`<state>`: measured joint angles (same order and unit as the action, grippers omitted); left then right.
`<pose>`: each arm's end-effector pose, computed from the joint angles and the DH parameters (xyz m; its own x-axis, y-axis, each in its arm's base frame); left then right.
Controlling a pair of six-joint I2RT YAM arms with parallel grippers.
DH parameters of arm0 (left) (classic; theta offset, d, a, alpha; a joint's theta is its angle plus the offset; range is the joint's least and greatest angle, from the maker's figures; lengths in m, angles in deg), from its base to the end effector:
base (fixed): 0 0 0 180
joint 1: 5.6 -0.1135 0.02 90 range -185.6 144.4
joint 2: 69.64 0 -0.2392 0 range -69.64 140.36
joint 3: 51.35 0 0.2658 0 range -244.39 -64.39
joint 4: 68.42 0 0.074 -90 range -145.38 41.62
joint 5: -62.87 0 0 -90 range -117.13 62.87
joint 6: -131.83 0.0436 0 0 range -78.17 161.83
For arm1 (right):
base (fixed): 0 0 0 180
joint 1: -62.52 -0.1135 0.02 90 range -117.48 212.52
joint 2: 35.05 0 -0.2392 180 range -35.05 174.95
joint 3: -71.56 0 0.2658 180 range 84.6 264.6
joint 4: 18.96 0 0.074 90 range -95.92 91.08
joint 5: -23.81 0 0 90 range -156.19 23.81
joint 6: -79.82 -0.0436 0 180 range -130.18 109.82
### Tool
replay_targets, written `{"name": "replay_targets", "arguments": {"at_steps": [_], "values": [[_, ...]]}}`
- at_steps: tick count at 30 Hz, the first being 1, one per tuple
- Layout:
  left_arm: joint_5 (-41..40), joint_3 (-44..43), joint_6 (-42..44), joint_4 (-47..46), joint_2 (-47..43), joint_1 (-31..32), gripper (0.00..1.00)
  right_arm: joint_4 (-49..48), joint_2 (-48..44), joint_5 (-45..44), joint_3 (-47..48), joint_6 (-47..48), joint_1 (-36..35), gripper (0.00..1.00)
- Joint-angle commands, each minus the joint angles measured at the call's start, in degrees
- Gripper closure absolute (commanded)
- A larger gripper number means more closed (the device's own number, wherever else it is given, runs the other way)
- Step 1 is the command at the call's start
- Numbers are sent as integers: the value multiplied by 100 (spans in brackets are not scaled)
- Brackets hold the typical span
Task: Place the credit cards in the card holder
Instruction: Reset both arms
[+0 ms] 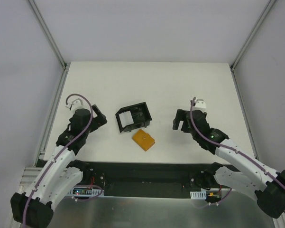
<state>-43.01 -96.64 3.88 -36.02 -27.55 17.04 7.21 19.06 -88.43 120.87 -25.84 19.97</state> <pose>0.1976 -0.0695 0.2321 -0.4472 -0.4544 -0.7704 -0.1588 0.8880 -0.4316 0.1899 0.1520 0.2262 -0.4694 -0.0918 -0.8782 -0.2702 0.9618 0.0439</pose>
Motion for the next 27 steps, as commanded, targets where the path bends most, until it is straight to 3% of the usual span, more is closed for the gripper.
{"name": "replay_targets", "arguments": {"at_steps": [1,7,13,27], "values": [[734,26,227,-97,-87,-1119,1,453,-488,-457,-42,115,938,4],[472,-422,263,33,651,-1323,1,656,-472,-404,91,546,2468,4],[68,-414,87,16,573,-1323,1,297,222,-430,-14,1020,3120,4],[-310,-580,323,-362,986,-1323,1,-3868,538,-589,-1781,2400,3551,4]]}}
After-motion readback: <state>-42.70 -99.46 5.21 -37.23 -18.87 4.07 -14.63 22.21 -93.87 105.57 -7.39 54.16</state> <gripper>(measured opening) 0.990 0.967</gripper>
